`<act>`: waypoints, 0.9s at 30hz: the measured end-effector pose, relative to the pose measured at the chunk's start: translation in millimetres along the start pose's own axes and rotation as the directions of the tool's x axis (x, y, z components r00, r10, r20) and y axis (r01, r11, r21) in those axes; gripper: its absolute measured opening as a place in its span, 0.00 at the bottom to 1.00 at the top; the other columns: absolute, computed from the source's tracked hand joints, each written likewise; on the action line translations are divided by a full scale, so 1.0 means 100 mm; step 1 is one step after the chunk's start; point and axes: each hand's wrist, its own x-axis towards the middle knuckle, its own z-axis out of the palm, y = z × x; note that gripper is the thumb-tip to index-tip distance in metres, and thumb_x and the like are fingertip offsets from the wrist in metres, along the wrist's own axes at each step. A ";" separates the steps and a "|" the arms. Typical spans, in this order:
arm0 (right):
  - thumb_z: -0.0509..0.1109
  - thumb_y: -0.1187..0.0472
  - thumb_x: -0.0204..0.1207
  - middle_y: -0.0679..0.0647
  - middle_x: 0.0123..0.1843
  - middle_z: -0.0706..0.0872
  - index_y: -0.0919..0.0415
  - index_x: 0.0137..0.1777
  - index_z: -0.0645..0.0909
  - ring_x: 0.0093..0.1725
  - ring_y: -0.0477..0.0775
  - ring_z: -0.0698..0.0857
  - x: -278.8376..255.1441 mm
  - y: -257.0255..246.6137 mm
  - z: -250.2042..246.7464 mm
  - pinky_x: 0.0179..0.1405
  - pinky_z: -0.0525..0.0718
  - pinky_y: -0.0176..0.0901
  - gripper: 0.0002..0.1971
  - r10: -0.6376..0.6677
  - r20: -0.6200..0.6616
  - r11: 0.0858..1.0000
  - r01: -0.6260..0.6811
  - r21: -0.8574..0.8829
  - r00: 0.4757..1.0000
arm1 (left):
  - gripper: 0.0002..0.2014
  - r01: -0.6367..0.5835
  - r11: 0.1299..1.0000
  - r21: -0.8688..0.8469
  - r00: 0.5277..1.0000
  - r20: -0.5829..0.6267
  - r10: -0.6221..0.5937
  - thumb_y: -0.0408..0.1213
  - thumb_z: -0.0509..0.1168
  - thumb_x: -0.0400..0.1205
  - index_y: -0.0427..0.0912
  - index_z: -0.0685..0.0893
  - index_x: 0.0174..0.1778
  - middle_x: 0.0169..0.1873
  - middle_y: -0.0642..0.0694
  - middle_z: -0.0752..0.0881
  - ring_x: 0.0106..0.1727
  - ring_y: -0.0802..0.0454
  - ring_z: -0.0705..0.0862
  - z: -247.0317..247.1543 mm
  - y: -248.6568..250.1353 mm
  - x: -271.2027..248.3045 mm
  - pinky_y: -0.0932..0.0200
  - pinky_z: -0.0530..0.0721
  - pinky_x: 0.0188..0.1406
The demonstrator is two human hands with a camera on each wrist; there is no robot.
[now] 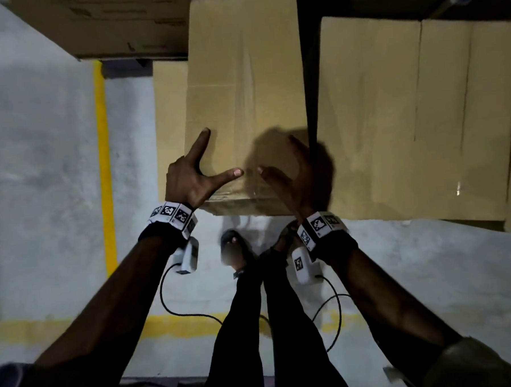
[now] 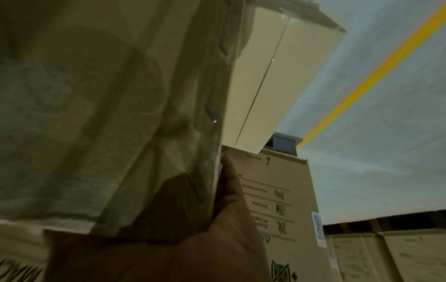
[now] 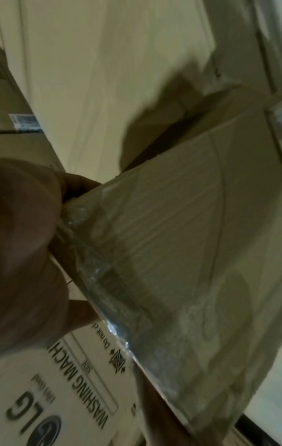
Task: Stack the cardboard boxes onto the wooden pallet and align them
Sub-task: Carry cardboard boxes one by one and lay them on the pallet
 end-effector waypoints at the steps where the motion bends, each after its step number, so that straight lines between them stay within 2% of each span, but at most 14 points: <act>1: 0.60 0.11 0.63 0.58 0.84 0.73 0.32 0.84 0.67 0.84 0.66 0.69 -0.06 -0.08 -0.11 0.80 0.70 0.67 0.49 0.010 0.026 1.000 -0.011 0.021 1.000 | 0.58 -0.002 1.000 0.023 1.000 -0.009 0.002 0.87 0.66 0.62 0.69 0.58 0.89 0.64 0.38 0.90 0.54 0.40 0.91 -0.11 0.04 -0.08 0.46 0.89 0.57; 4: 0.72 0.21 0.67 0.50 0.77 0.82 0.36 0.83 0.71 0.76 0.60 0.80 -0.27 -0.40 -0.53 0.76 0.78 0.55 0.44 -0.025 0.076 0.997 0.018 0.080 0.997 | 0.61 0.021 0.999 0.044 1.000 -0.018 -0.020 0.89 0.63 0.60 0.67 0.57 0.89 0.55 0.38 0.93 0.51 0.37 0.91 -0.52 0.17 -0.42 0.47 0.89 0.51; 6: 0.75 0.25 0.69 0.47 0.79 0.81 0.36 0.84 0.70 0.76 0.57 0.80 -0.42 -0.58 -0.77 0.73 0.76 0.50 0.44 -0.041 0.118 0.996 0.032 0.084 0.992 | 0.62 0.033 0.998 0.050 0.999 -0.043 -0.031 0.91 0.61 0.59 0.67 0.57 0.89 0.49 0.38 0.93 0.48 0.38 0.90 -0.76 0.26 -0.64 0.48 0.88 0.47; 10: 0.72 0.23 0.70 0.46 0.78 0.81 0.35 0.86 0.66 0.74 0.56 0.82 -0.68 -0.96 -1.29 0.69 0.79 0.52 0.45 -0.112 0.152 0.994 0.108 0.035 0.982 | 0.62 0.052 0.998 0.038 0.993 -0.113 -0.047 0.89 0.63 0.59 0.64 0.60 0.89 0.47 0.38 0.92 0.49 0.37 0.90 -1.33 0.53 -1.14 0.48 0.86 0.45; 14: 0.70 0.19 0.67 0.53 0.64 0.90 0.34 0.86 0.66 0.65 0.60 0.87 -0.89 -1.36 -1.85 0.63 0.85 0.53 0.47 -0.192 0.144 0.981 0.189 0.031 0.971 | 0.59 0.103 0.993 0.050 0.977 -0.190 -0.092 0.84 0.69 0.61 0.64 0.63 0.88 0.51 0.36 0.91 0.55 0.34 0.88 -1.90 0.90 -1.59 0.48 0.83 0.51; 16: 0.71 0.20 0.67 0.55 0.68 0.89 0.33 0.85 0.68 0.68 0.61 0.86 -0.93 -1.52 -2.13 0.68 0.83 0.54 0.46 -0.232 0.116 0.972 0.225 0.070 0.966 | 0.59 0.140 0.990 0.029 0.968 -0.213 -0.130 0.83 0.70 0.61 0.65 0.63 0.88 0.54 0.38 0.91 0.59 0.36 0.87 -2.10 1.05 -1.74 0.48 0.83 0.55; 19: 0.73 0.21 0.66 0.52 0.78 0.82 0.30 0.85 0.65 0.77 0.62 0.80 -0.95 -1.76 -2.55 0.75 0.77 0.55 0.46 -0.289 0.190 0.957 0.278 0.080 0.938 | 0.60 0.183 0.983 -0.010 0.933 -0.314 -0.177 0.86 0.69 0.59 0.66 0.63 0.87 0.54 0.40 0.91 0.59 0.39 0.88 -2.38 1.27 -2.02 0.51 0.82 0.57; 23: 0.73 0.20 0.65 0.54 0.77 0.83 0.31 0.85 0.66 0.77 0.62 0.79 -0.87 -2.00 -2.94 0.76 0.78 0.55 0.47 -0.425 0.171 0.904 0.408 0.127 0.889 | 0.61 0.214 0.976 -0.048 0.877 -0.431 -0.214 0.88 0.66 0.58 0.65 0.63 0.88 0.55 0.41 0.91 0.62 0.39 0.86 -2.62 1.56 -2.27 0.49 0.81 0.62; 25: 0.73 0.20 0.64 0.53 0.78 0.83 0.31 0.85 0.66 0.78 0.61 0.79 -0.83 -2.11 -3.03 0.75 0.78 0.55 0.48 -0.496 0.170 0.867 0.475 0.151 0.852 | 0.62 0.239 0.969 -0.057 0.838 -0.492 -0.236 0.90 0.63 0.57 0.66 0.62 0.88 0.49 0.40 0.89 0.57 0.38 0.86 -2.71 1.65 -2.39 0.48 0.81 0.59; 27: 0.73 0.19 0.63 0.53 0.79 0.81 0.30 0.85 0.66 0.79 0.60 0.78 -0.81 -2.27 -3.10 0.75 0.77 0.55 0.49 -0.558 0.169 0.828 0.534 0.170 0.812 | 0.63 0.269 0.960 -0.077 0.798 -0.540 -0.267 0.91 0.62 0.55 0.66 0.61 0.88 0.49 0.40 0.88 0.55 0.39 0.86 -2.79 1.70 -2.53 0.49 0.80 0.56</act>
